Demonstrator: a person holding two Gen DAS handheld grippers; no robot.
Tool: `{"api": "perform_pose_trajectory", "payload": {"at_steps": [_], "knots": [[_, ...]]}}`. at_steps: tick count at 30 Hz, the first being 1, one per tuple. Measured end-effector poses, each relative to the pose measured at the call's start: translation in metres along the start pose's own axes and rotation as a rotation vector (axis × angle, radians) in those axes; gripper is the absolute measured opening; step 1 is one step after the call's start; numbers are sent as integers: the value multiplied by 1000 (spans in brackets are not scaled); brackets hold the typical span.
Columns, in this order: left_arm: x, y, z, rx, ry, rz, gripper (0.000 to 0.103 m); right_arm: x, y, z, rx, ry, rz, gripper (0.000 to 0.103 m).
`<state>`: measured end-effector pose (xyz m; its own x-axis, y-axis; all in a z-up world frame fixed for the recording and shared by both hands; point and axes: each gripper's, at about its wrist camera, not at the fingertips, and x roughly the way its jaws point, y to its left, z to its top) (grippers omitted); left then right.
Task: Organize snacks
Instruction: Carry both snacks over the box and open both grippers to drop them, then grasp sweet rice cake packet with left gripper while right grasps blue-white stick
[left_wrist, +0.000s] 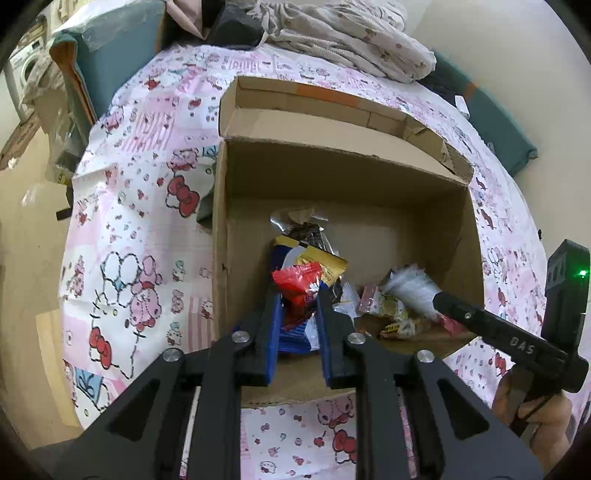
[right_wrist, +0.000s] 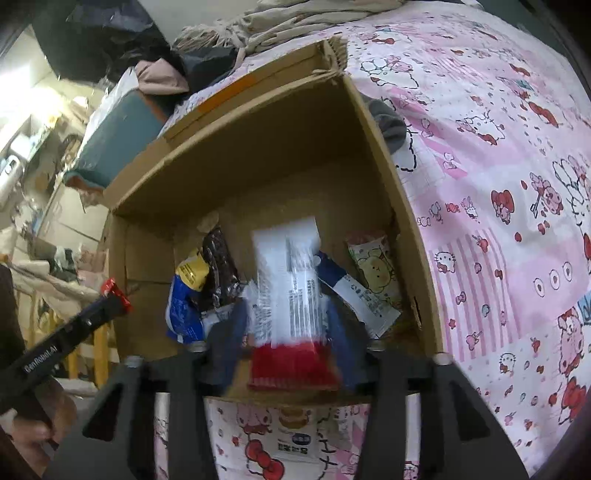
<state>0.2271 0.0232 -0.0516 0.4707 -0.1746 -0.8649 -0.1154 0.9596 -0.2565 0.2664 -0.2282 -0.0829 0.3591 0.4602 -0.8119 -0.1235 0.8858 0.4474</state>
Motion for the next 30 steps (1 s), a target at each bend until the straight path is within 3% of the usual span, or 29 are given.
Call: {"api": "perform_pose_trajectory", "payload": {"at_steps": [3, 5, 17, 30], "knots": [[4, 1, -2, -7, 11, 13, 55, -4, -2, 1, 8, -13, -4, 63], [4, -1, -3, -3, 9, 15, 59, -5, -5, 2, 24, -12, 3, 63], [7, -7, -7, 18, 24, 4, 59, -16, -6, 2, 23, -24, 12, 63], [-15, -12, -24, 68, -29, 26, 59, -53, -14, -22, 73, -53, 27, 63]]}}
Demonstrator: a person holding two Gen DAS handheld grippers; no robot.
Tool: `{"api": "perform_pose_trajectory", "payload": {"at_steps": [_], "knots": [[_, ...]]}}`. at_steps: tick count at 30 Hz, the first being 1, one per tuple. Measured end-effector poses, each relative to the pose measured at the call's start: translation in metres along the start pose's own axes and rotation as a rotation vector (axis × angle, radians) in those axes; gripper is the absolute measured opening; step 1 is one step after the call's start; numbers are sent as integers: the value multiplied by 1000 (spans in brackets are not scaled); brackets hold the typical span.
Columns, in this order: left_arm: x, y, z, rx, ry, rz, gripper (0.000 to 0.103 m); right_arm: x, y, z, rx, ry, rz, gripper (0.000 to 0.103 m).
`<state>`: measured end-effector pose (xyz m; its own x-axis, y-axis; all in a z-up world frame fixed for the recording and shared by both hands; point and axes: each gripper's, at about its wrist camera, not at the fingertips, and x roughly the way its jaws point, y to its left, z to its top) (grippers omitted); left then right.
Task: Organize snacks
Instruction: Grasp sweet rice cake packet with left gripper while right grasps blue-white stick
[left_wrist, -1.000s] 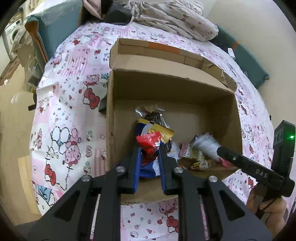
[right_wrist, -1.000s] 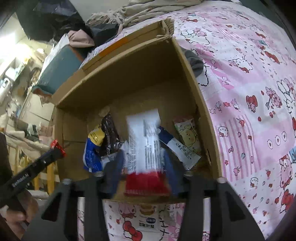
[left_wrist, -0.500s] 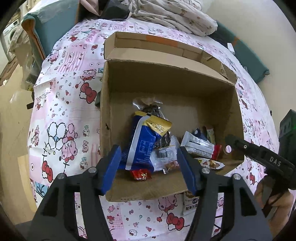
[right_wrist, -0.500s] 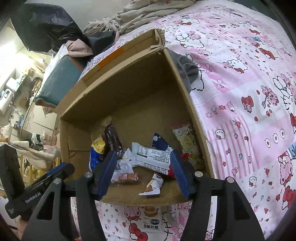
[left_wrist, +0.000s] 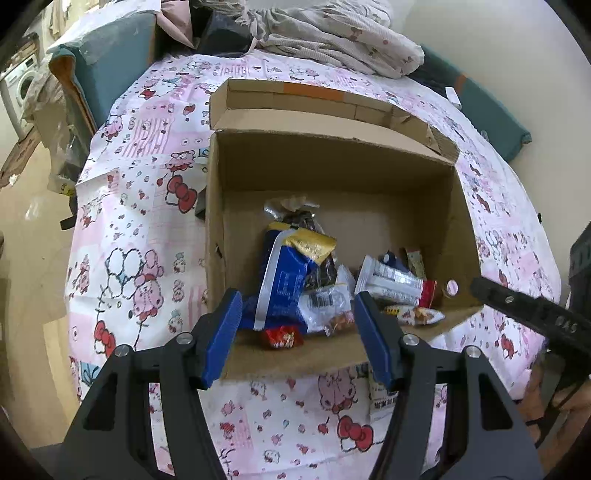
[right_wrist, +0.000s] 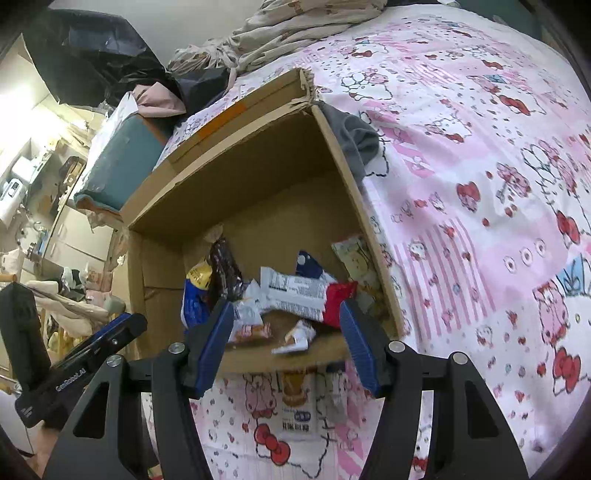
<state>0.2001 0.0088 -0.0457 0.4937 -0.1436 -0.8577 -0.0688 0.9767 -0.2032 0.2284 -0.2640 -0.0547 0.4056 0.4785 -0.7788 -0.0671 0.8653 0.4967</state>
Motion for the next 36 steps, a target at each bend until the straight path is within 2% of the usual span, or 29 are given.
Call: {"api": "perform_pose_trajectory", "payload": {"at_steps": [5, 7, 9, 11, 13, 15, 18, 21, 23, 26, 27, 28, 32, 33, 35, 36], "knots": [[-11, 5, -12, -3, -3, -10, 59, -10, -7, -24, 32, 37, 32, 63], [-16, 7, -18, -11, 2, -7, 59, -6, -6, -37, 19, 82, 13, 63], [-20, 10, -26, -23, 25, -7, 59, 4, -4, -46, -7, 122, -48, 61], [-22, 12, -33, -36, 44, -13, 59, 20, -3, -49, -29, 155, -110, 56], [-22, 13, -41, -48, 68, -39, 59, 36, -5, -50, -36, 187, -153, 45], [-21, 12, -46, -37, 83, -54, 59, 54, -11, -51, -32, 226, -193, 40], [-19, 16, -51, -44, 89, -22, 59, 73, -20, -50, -3, 267, -218, 37], [-10, 23, -55, -86, 123, -16, 59, 85, -18, -50, -28, 290, -241, 37], [-6, 25, -55, -80, 133, -6, 59, 91, -17, -50, -43, 298, -257, 35], [-6, 26, -54, -63, 127, 24, 59, 96, -14, -52, -66, 304, -275, 27], [-5, 27, -55, -67, 127, 25, 59, 96, -13, -53, -79, 304, -281, 18], [-4, 28, -55, -71, 131, 23, 59, 97, -12, -54, -98, 305, -289, 18], [-2, 26, -55, -71, 145, 19, 59, 102, 0, -61, -143, 324, -271, 18], [-2, 26, -55, -65, 142, 22, 59, 105, 7, -68, -162, 343, -241, 18], [-3, 25, -55, -57, 138, 30, 59, 108, 30, -81, -236, 401, -117, 18], [-3, 26, -55, -56, 140, 36, 59, 104, 39, -85, -269, 379, -119, 18]]}}
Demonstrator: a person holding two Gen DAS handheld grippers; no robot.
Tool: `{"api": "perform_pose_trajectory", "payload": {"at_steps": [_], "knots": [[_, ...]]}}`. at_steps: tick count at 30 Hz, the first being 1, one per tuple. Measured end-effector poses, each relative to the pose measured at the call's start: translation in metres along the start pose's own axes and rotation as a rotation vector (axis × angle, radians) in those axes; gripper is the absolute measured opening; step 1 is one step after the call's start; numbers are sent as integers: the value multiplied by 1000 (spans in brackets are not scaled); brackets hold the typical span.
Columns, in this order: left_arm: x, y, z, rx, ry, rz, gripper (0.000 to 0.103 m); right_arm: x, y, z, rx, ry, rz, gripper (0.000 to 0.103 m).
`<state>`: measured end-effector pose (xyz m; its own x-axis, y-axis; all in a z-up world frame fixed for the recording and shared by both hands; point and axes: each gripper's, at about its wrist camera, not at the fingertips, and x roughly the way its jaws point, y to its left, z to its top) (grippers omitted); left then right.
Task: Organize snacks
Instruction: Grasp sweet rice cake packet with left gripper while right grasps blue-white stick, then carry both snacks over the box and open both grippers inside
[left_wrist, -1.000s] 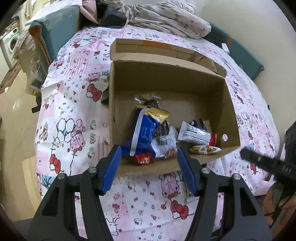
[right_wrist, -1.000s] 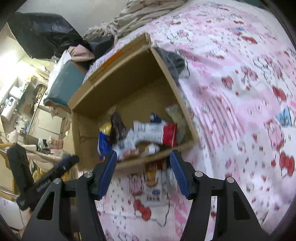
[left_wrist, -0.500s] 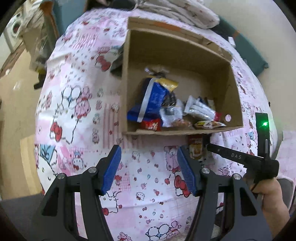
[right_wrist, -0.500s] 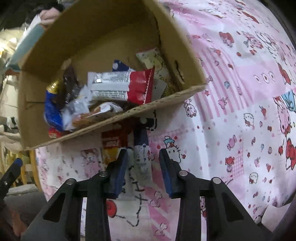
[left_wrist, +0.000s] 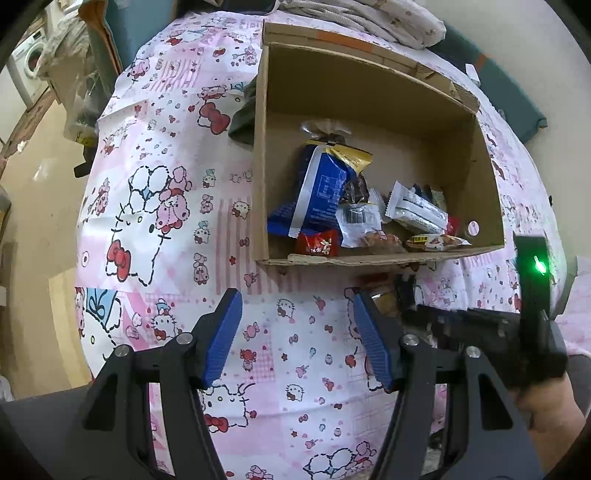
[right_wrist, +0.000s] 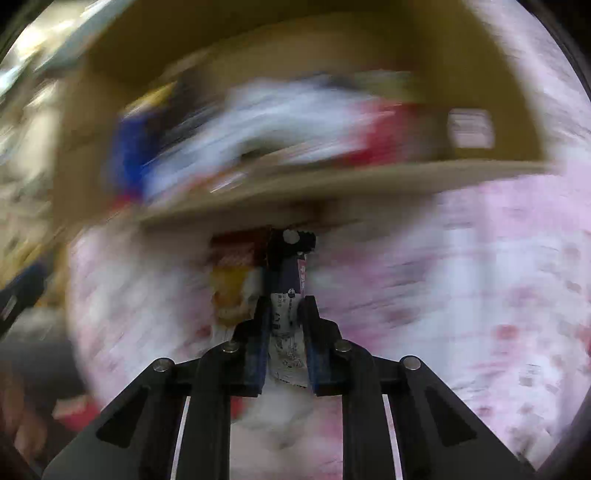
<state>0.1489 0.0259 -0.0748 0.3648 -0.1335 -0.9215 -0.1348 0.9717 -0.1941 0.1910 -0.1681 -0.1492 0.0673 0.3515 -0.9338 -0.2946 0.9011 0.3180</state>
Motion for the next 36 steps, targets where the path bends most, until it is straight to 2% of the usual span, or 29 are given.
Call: {"api": "perform_pose_trajectory", "payload": {"at_steps": [1, 3, 8, 11, 15, 19, 22, 24, 27, 36], "knots": [[1, 1, 0, -3, 3, 5, 59, -4, 2, -2, 6, -22, -18, 18], [5, 4, -1, -15, 19, 15, 59, -8, -9, -3, 79, -25, 5, 18], [26, 1, -7, -51, 81, 12, 59, -19, -29, -8, 121, -47, -12, 18], [39, -16, -14, -53, 103, -6, 59, -28, -37, -8, 146, -63, -6, 18], [48, -45, -31, -55, 94, 12, 59, -44, -49, -11, 196, -98, -1, 18], [68, -60, -38, -83, 123, 36, 59, -52, -56, -15, 218, -118, 3, 18], [85, -64, -41, -97, 154, 61, 53, -51, -54, -16, 231, -122, 10, 18], [90, -65, -43, -92, 159, 74, 29, -54, -56, -19, 235, -120, 20, 18], [89, -66, -43, -86, 142, 49, 26, -56, -57, -22, 244, -118, 33, 18], [43, -55, -53, -95, 95, 66, 26, -71, -37, -32, 190, -124, 132, 18]]}}
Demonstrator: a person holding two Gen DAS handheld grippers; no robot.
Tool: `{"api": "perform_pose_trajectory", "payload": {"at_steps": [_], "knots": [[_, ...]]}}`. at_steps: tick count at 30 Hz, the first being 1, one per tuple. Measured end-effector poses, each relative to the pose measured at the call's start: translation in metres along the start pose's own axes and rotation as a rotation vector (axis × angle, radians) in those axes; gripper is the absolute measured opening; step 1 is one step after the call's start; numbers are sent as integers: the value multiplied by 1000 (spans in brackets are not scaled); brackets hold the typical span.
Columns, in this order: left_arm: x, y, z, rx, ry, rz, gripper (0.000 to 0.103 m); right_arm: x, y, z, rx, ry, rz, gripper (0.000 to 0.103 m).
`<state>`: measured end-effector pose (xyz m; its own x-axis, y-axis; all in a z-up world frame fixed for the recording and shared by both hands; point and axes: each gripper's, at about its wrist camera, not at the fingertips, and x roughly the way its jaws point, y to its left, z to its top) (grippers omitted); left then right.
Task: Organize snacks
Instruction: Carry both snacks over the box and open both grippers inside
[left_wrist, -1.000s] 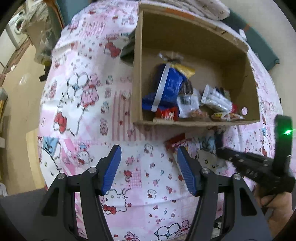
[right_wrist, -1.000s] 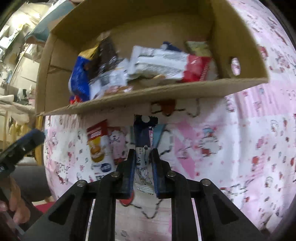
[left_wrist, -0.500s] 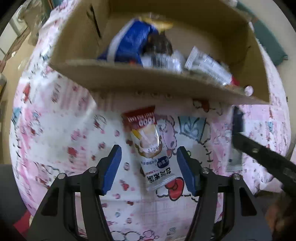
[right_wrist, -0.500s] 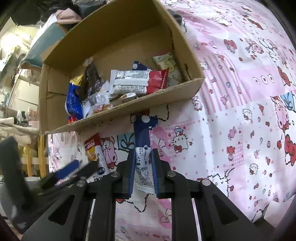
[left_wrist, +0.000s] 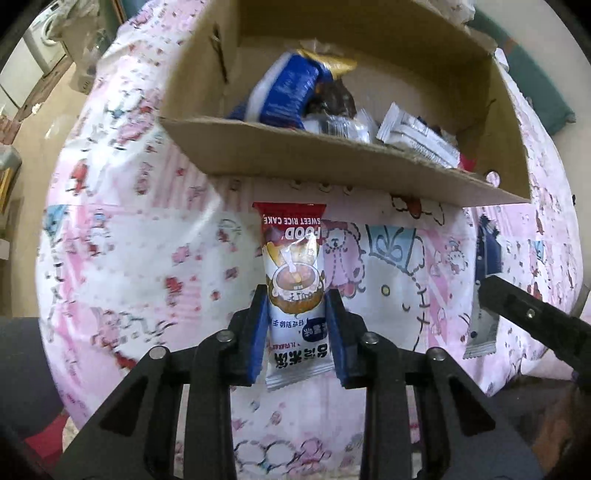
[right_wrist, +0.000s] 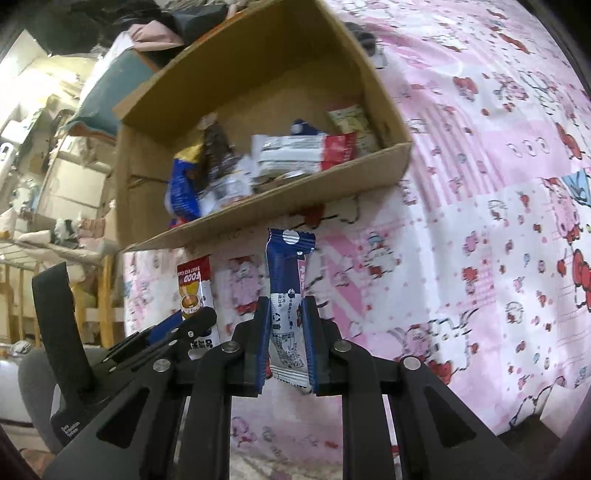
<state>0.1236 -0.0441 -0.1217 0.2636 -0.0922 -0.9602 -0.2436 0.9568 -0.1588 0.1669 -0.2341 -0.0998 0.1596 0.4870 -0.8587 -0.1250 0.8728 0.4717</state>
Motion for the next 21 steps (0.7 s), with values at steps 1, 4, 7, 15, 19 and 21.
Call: {"api": "perform_pose_trajectory", "payload": {"at_steps": [1, 4, 7, 15, 19, 21], "knots": [[-6, 3, -3, -2, -7, -1, 26, 0, 3, -1, -7, 5, 9, 18], [-28, 15, -3, -30, -27, -22, 26, 0, 15, -4, -35, 22, 42, 18], [-51, 27, -1, -33, -70, -29, 26, -2, 32, -6, -78, 25, 85, 18], [-110, 44, 42, -9, -240, 3, 26, -14, 59, 4, -162, -65, 156, 18], [-125, 41, 70, 9, -299, 4, 26, -27, 61, 23, -182, -159, 155, 18], [-127, 38, 85, 18, -316, 1, 26, -29, 58, 38, -174, -192, 144, 18]]}}
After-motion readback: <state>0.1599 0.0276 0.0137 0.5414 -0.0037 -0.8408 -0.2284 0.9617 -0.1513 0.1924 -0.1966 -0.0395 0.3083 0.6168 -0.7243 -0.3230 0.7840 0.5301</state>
